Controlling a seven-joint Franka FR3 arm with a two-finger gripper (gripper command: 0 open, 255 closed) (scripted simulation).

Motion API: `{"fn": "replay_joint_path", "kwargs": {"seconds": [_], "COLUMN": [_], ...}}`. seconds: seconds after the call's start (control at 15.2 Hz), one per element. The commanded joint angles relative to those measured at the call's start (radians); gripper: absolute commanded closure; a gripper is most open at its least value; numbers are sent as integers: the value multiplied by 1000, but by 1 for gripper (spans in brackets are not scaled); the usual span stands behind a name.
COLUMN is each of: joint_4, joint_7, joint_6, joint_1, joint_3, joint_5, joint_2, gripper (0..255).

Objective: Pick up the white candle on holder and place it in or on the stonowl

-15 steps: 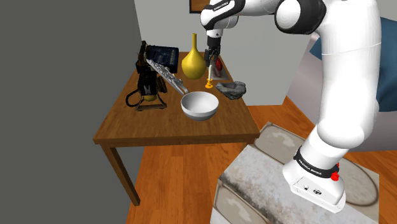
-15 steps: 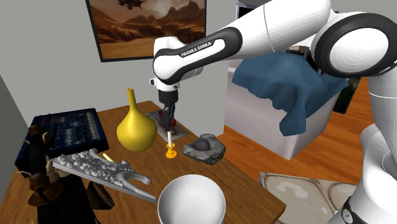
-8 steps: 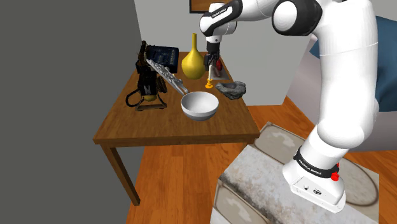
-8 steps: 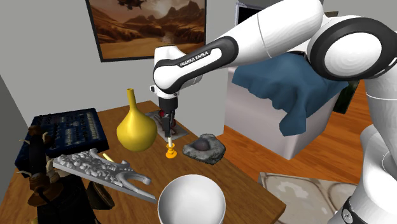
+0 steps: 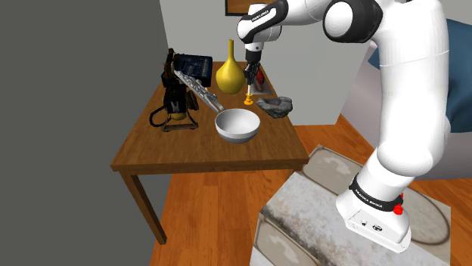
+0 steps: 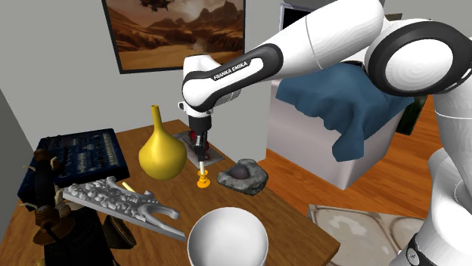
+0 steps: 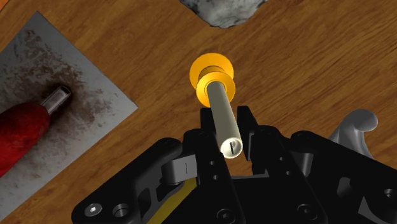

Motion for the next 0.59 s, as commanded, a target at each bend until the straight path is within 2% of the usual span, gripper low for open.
{"fn": "replay_joint_path", "kwargs": {"seconds": [0.0,0.53], "joint_4": [0,14], "joint_7": [0,2], "joint_6": [0,-23], "joint_1": [0,0], "joint_3": [0,-1], "joint_5": [0,-3], "joint_2": [0,-9], "gripper": [255,255]}}
